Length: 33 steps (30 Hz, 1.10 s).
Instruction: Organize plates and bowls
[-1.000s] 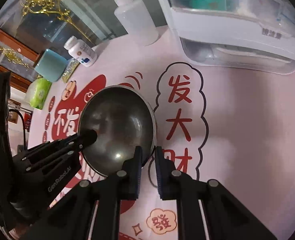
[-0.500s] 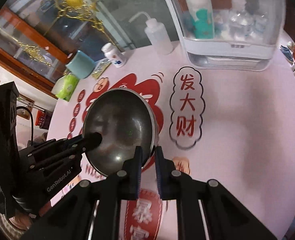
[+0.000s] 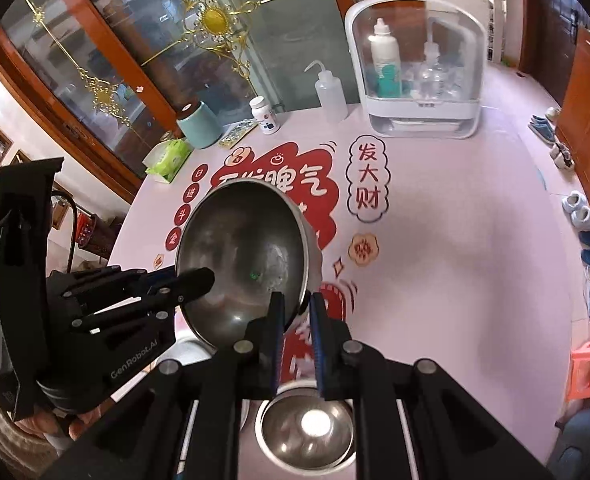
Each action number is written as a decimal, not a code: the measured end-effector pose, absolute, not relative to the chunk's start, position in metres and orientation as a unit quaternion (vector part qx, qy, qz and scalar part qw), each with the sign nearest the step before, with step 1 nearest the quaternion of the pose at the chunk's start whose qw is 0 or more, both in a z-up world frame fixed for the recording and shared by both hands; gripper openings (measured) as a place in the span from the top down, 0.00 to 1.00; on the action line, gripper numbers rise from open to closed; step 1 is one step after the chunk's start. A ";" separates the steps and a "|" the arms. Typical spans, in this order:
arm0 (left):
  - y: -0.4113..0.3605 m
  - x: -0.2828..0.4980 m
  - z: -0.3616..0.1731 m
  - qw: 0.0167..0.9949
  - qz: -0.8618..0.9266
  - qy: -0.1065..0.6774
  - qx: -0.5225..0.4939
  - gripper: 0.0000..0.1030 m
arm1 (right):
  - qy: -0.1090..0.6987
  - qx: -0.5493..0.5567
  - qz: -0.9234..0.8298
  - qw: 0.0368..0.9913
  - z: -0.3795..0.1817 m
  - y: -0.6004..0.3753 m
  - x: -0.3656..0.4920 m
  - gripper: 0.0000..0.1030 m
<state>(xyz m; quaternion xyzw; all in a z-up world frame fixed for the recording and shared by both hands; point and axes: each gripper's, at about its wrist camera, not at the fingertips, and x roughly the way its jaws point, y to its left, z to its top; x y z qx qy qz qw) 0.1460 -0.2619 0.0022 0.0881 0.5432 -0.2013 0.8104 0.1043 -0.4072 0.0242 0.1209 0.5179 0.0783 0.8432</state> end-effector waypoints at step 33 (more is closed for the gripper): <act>-0.271 -0.003 -0.077 0.793 -0.227 0.550 0.133 0.86 | 0.533 0.117 0.062 0.836 -0.051 -0.403 -0.033 0.88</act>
